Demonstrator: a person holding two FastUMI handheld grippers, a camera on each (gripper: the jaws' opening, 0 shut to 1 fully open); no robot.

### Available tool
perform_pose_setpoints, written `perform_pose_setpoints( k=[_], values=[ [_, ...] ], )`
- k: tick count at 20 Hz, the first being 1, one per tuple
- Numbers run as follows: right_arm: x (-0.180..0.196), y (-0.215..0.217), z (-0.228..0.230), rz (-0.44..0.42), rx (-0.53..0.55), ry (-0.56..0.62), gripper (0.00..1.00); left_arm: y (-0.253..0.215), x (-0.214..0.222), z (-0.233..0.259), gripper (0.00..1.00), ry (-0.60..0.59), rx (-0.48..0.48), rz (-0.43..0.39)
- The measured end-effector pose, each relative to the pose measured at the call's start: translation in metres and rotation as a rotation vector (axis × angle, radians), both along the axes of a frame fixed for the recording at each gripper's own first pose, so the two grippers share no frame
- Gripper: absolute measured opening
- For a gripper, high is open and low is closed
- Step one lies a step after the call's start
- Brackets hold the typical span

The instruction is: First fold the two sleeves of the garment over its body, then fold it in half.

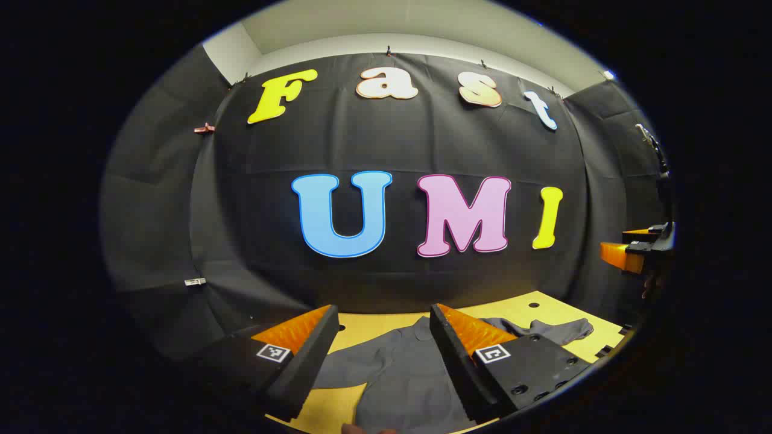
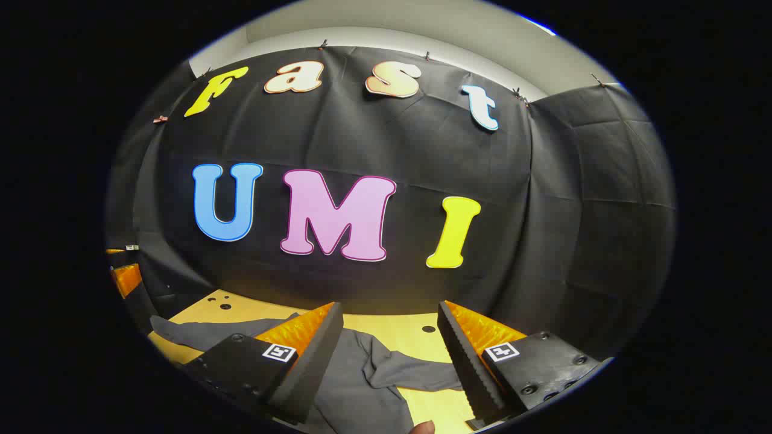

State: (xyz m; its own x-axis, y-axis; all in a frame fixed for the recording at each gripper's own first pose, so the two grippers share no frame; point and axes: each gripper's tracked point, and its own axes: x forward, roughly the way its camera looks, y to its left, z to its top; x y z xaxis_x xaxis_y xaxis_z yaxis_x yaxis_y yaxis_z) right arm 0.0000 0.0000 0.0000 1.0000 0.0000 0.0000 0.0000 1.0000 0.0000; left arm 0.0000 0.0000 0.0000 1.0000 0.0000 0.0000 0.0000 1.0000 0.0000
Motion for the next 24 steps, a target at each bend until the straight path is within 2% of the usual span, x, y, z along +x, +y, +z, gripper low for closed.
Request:
perform_pose_setpoints(
  k=[10, 11, 12, 13, 24],
  values=[
    [-0.015, -0.004, 0.011, -0.024, -0.013, -0.029, 0.97, 0.005, -0.006, 0.006, 0.95, -0.017, 0.005, -0.027],
    [-0.012, -0.004, 0.01, -0.021, -0.011, -0.026, 0.97, 0.005, -0.005, 0.005, 0.95, -0.017, 0.001, -0.024],
    [-0.01, -0.004, 0.009, -0.018, -0.01, -0.023, 0.92, 0.006, -0.003, 0.006, 0.95, -0.016, -0.005, -0.02],
    [-0.008, -0.005, 0.008, -0.015, -0.011, -0.017, 0.97, 0.006, -0.002, 0.005, 0.95, -0.014, -0.01, -0.015],
    [0.046, -0.036, -0.016, -0.018, 0.003, 0.028, 0.97, -0.017, 0.038, 0.001, 0.95, -0.003, -0.001, 0.005]
  ],
)
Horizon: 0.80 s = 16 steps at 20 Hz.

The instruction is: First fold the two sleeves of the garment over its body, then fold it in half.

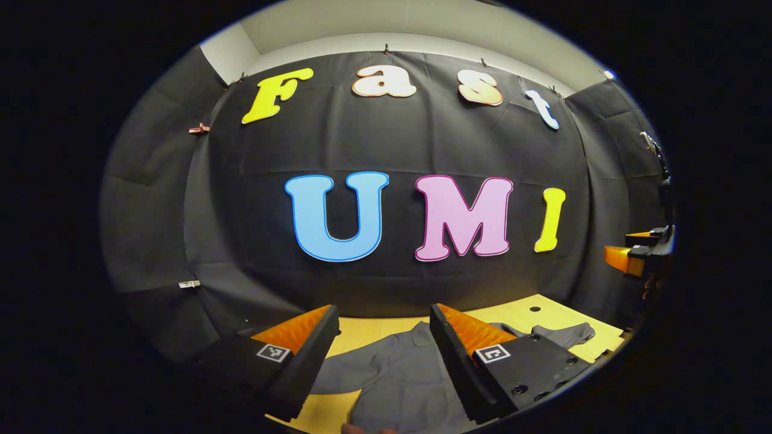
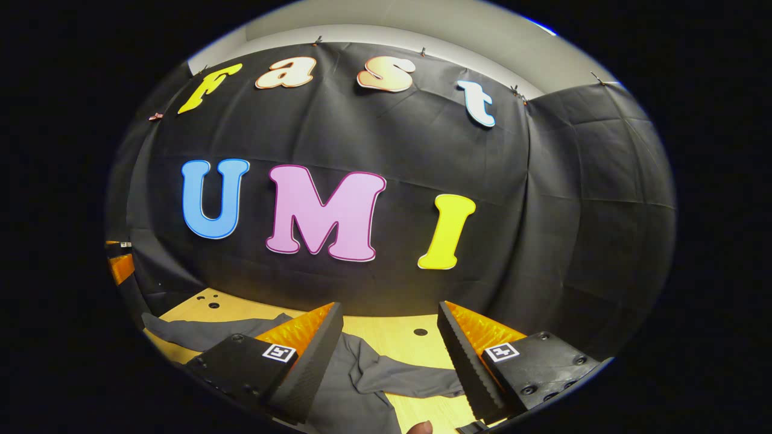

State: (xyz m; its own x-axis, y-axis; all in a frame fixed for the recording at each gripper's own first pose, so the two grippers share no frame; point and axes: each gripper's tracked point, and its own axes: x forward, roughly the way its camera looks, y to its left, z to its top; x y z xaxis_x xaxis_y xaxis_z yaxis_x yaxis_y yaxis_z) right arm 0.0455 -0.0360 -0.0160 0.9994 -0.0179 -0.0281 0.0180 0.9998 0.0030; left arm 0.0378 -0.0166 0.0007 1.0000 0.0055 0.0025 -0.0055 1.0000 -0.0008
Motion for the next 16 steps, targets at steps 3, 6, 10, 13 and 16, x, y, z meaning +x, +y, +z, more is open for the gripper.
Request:
perform_pose_setpoints(
  k=[3, 6, 10, 13, 16],
  values=[
    [0.019, -0.019, -0.019, -0.008, 0.0, 0.038, 0.97, -0.011, 0.009, -0.003, 0.95, 0.006, -0.004, -0.004],
    [0.039, -0.044, -0.05, -0.022, -0.02, 0.098, 0.98, -0.021, 0.018, -0.006, 0.95, 0.02, -0.019, 0.0],
    [0.064, -0.08, -0.101, -0.056, -0.013, 0.185, 0.98, -0.03, 0.027, -0.013, 0.95, 0.035, -0.01, 0.008],
    [0.083, -0.108, -0.14, -0.085, -0.014, 0.242, 0.98, -0.035, 0.034, -0.018, 0.95, 0.056, -0.009, 0.021],
    [0.099, -0.134, -0.182, -0.099, -0.03, 0.299, 0.98, -0.037, 0.04, -0.025, 0.95, 0.082, -0.016, 0.04]
  ],
)
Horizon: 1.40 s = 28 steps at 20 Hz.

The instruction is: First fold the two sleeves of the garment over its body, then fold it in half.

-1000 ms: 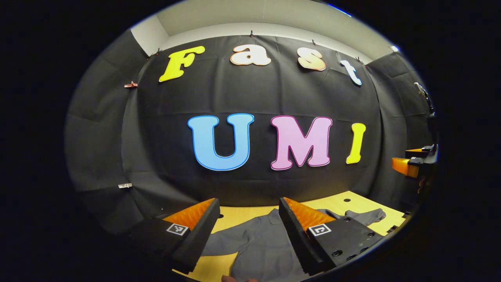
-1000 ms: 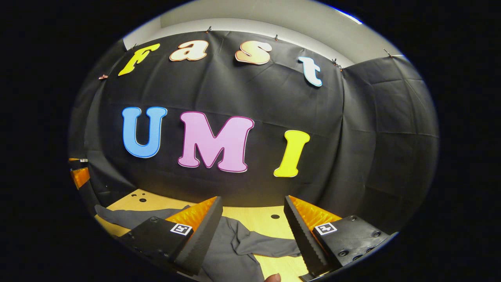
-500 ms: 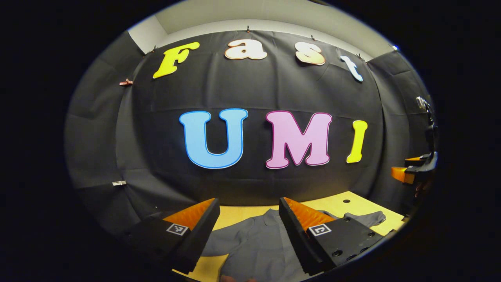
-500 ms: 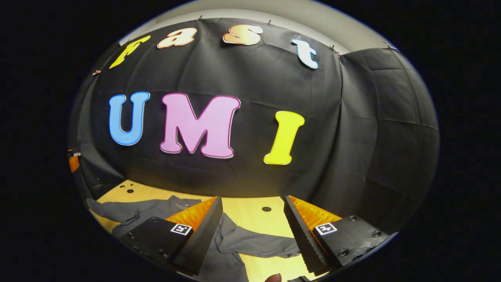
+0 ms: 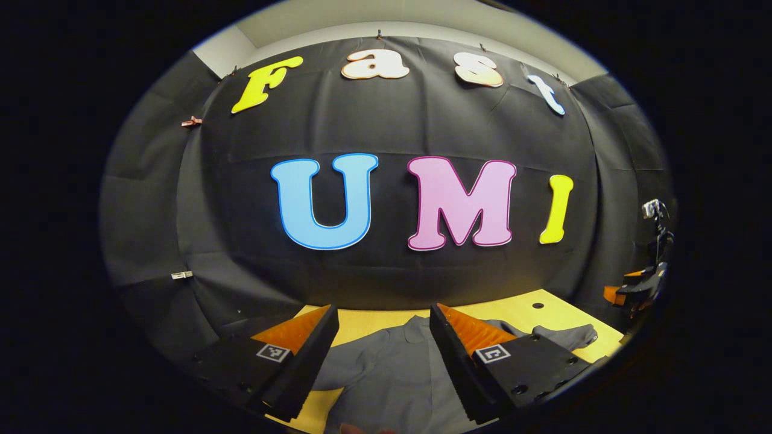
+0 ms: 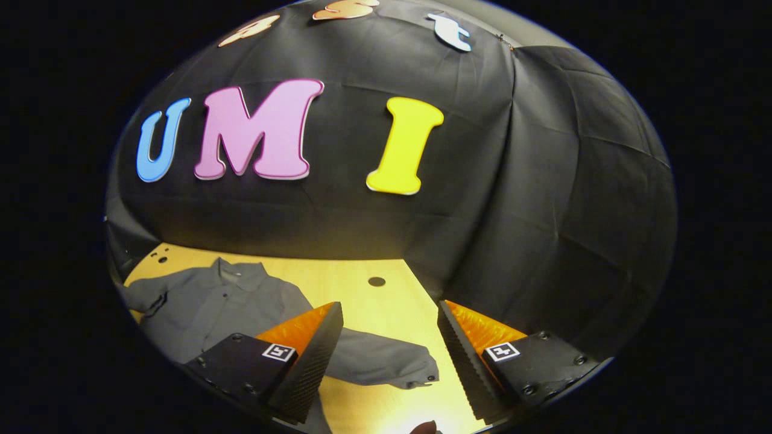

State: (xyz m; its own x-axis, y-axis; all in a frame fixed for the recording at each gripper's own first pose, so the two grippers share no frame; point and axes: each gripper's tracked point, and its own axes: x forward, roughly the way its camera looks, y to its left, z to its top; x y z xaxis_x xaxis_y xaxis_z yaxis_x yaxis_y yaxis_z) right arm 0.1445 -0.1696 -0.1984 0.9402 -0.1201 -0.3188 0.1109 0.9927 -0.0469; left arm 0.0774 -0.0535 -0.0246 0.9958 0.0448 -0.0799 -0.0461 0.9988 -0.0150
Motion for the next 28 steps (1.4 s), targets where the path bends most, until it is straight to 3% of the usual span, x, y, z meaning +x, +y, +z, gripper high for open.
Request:
perform_pose_setpoints(
  k=[6, 12, 18, 24, 25, 26, 28],
  values=[
    [0.024, -0.024, -0.096, -0.014, 0.03, 0.154, 0.98, -0.004, 0.005, -0.003, 0.96, 0.036, 0.04, 0.04],
    [0.032, -0.042, -0.173, -0.008, 0.014, 0.293, 0.98, 0.01, -0.003, -0.016, 0.95, 0.098, 0.048, 0.141],
    [0.039, -0.061, -0.225, -0.058, 0.038, 0.389, 0.98, 0.022, -0.016, -0.021, 0.95, 0.126, 0.065, 0.194],
    [0.032, -0.057, -0.244, -0.039, 0.117, 0.412, 0.95, 0.035, -0.023, -0.016, 0.95, 0.131, 0.093, 0.223],
    [0.032, -0.05, -0.245, -0.015, 0.165, 0.417, 0.9, 0.037, -0.025, -0.018, 0.95, 0.135, 0.091, 0.227],
    [0.03, -0.044, -0.246, 0.004, 0.207, 0.425, 0.69, 0.04, -0.026, -0.018, 0.95, 0.138, 0.087, 0.233],
    [0.032, -0.048, -0.244, -0.017, 0.171, 0.417, 0.27, 0.046, -0.029, -0.016, 0.95, 0.131, 0.088, 0.246]
  ],
)
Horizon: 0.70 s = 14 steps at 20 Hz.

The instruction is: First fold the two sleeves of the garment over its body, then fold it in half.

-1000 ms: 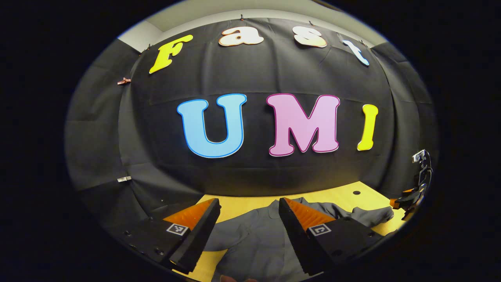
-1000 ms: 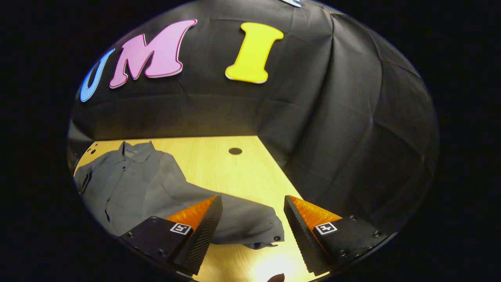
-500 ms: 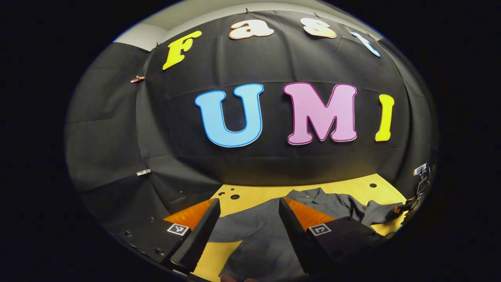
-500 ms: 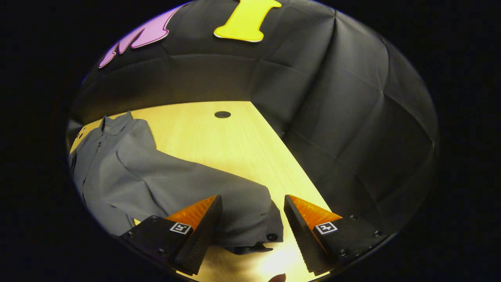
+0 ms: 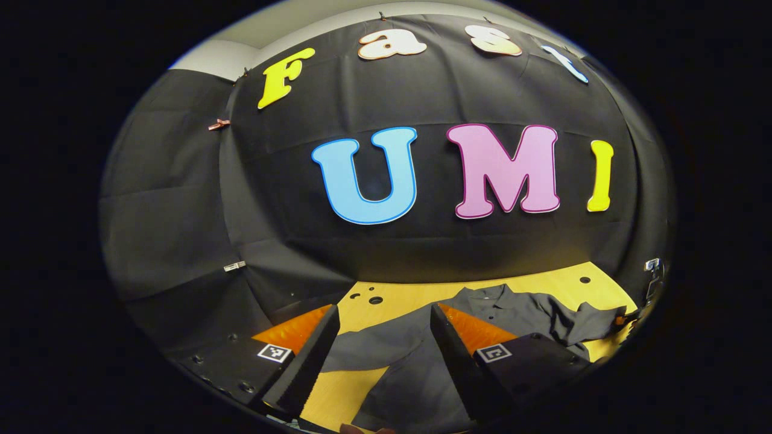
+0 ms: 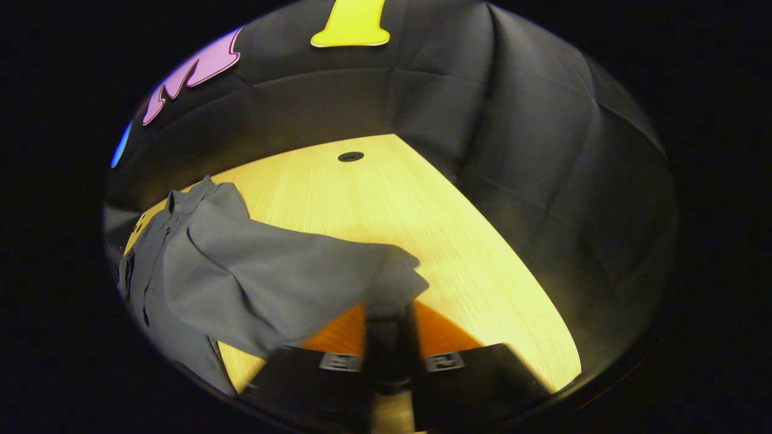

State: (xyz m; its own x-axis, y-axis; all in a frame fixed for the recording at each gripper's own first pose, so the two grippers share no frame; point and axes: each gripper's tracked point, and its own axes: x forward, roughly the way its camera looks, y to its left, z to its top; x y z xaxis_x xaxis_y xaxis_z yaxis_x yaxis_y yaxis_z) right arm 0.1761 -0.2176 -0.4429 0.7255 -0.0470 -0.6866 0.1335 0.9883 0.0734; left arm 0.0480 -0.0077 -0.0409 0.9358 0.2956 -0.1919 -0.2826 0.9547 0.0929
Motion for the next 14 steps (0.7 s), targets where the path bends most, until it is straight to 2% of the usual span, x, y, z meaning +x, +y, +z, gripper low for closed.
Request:
perform_pose_setpoints(
  k=[1, 4, 8, 14],
  values=[
    [0.002, -0.001, -0.003, 0.008, -0.028, 0.006, 0.06, 0.002, -0.002, 0.0, 0.95, 0.0, 0.002, 0.002],
    [-0.002, 0.006, 0.01, 0.055, -0.04, -0.009, 0.06, 0.008, -0.006, -0.002, 0.95, 0.0, -0.004, 0.004],
    [-0.018, 0.006, 0.039, 0.006, -0.027, -0.064, 0.05, 0.022, -0.008, -0.006, 0.95, -0.007, -0.026, -0.008],
    [-0.055, 0.004, 0.092, -0.035, -0.067, -0.14, 0.05, 0.039, 0.001, -0.008, 0.95, -0.02, -0.052, -0.065]
  ],
)
